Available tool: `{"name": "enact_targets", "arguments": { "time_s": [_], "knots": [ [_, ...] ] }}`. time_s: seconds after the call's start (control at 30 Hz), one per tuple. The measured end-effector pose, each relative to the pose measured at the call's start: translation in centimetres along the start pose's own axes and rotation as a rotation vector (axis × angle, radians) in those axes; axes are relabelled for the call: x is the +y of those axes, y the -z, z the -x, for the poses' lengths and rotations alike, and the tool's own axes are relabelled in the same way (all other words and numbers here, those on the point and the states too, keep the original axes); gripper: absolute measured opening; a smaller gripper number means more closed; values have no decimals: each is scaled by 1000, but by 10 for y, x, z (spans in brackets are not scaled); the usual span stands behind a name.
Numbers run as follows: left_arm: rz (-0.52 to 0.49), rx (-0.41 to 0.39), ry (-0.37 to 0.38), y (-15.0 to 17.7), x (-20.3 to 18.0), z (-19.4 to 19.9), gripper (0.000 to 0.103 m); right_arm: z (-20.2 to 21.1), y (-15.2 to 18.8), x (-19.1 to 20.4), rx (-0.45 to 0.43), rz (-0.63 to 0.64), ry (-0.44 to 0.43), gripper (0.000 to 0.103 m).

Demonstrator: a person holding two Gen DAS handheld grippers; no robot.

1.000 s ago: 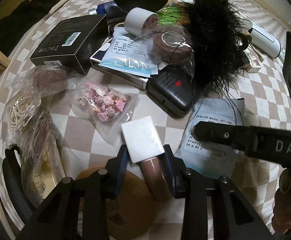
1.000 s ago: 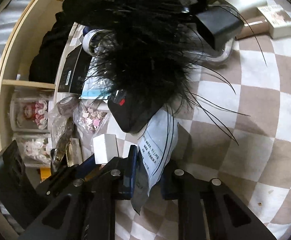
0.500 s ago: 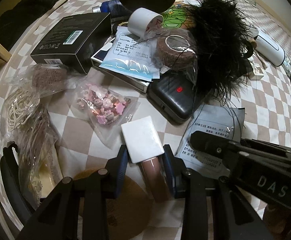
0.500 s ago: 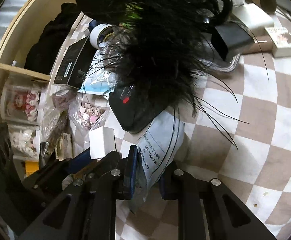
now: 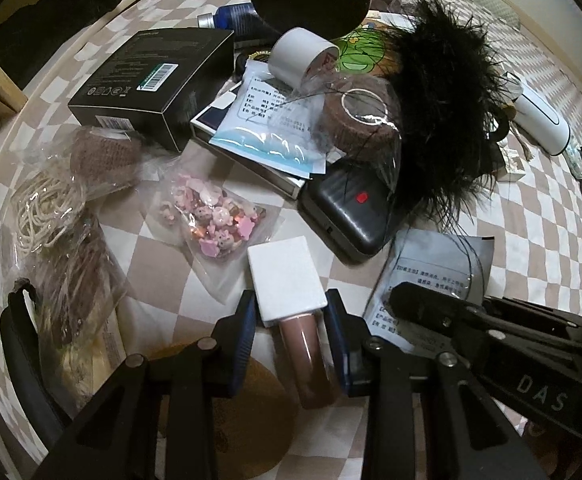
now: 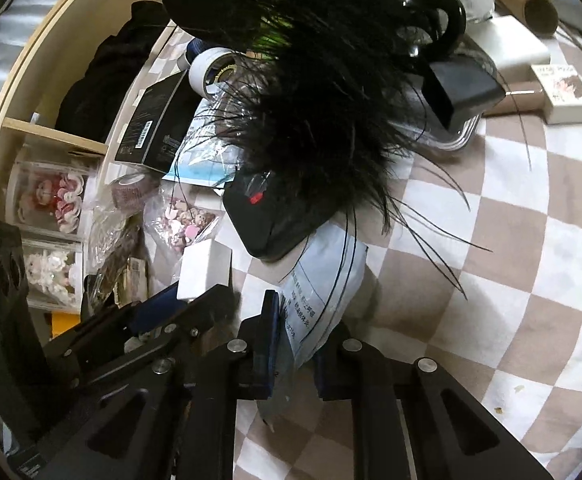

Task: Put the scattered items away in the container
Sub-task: 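Tighten the left tool on the white sponge while the right holds the paper packet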

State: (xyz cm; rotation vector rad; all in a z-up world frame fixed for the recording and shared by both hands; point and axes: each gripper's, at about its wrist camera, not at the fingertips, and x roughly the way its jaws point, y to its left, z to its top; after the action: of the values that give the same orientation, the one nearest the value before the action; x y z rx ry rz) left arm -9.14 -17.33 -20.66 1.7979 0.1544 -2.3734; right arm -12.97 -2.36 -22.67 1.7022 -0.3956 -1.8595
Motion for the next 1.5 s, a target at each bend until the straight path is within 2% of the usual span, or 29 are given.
{"name": "enact_targets", "arguments": {
  "time_s": [0.47,0.6,0.67,0.77,1.23,1.3,1.37,1.5],
  "knots": [
    [3,-32,10,-3,1,12,31,18,3,0,-28,13,29,10],
    [-1,19,10,-1,0,11,31,22,5,-2,-17,12,46,10],
    [-37,64,8,2,-5,8,31,23,6,-3,-1,9,58,10],
    [-82,94,-26,6,-11,2,31,24,6,-4,7,14,69,10],
    [-90,57,-94,-5,-24,-13,31,14,4,-12,24,-16,65,10],
    [-84,54,-100,-6,-24,-14,34,14,4,-11,24,-13,68,10],
    [-80,46,-112,-7,-24,-14,53,13,4,-10,24,-8,72,10],
    [-63,36,-121,-11,-22,-15,54,13,4,-11,25,-7,74,10]
  ]
}}
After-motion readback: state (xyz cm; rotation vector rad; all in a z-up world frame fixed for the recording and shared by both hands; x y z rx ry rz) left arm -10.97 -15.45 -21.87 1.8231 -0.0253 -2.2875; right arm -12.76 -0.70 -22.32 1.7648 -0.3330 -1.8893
